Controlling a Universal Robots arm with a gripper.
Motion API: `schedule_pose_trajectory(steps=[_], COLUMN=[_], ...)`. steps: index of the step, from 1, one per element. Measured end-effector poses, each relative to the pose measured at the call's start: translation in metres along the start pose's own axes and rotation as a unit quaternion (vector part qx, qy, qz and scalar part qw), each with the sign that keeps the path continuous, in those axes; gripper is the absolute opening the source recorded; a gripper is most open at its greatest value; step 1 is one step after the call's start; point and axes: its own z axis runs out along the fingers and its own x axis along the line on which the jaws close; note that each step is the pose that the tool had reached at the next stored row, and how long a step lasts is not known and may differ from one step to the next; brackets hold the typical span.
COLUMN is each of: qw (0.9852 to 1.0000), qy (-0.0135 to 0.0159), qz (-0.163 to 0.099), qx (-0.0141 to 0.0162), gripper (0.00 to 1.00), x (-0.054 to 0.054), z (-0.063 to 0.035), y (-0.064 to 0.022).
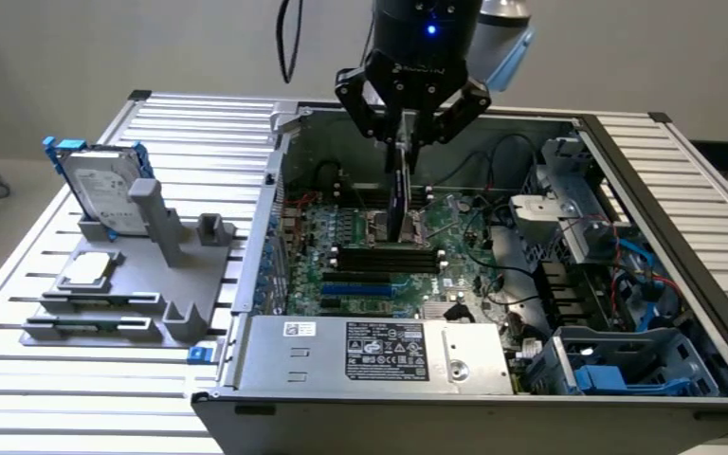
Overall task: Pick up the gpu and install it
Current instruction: 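Pick up the gpu and move the gpu toward the slot, then insert the gpu into the slot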
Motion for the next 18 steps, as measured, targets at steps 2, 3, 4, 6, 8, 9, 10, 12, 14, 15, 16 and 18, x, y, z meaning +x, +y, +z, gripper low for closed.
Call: schedule_pose_trajectory(steps=[2,3,4,6,8,9,10,12,14,15,16,18], qw=[1.0,1.0,1.0,1.0,1.0,1.0,1.0,1.0,1.0,1.0,1.0,1.0], qy=[0.001,0.001,0.001,0.001,0.001,0.0011,0.001,0.001,0.001,0.0011,0.0011,0.001], qz=[0.0,0.0,0.0,0.0,0.0,0.0,0.0,0.0,0.0,0.0,0.0,0.0], qx=[-0.0001,-0.0001,-0.0001,-0.0001,-0.0001,0.0,-0.0001,-0.0001,-0.0001,-0.0001,-0.0001,-0.0001], gripper=[0.26,0.26,0.26,0.26,0.26,0.26,0.26,0.26,0.26,0.26,0.26,0.26], x=[-0.0015,-0.0015,-0.0014,-0.0015,-0.0015,-0.0015,-0.0015,-0.0015,-0.0015,-0.0015,-0.0015,-0.0015], z=[0.0003,0.0003,0.0003,0.0003,0.0003,0.0003,0.0003,0.0003,0.0003,0.0003,0.0003,0.0003], y=[0.0,0.0,0.0,0.0001,0.0001,0.0001,0.0001,0.0001,0.0001,0.0001,0.0001,0.0001])
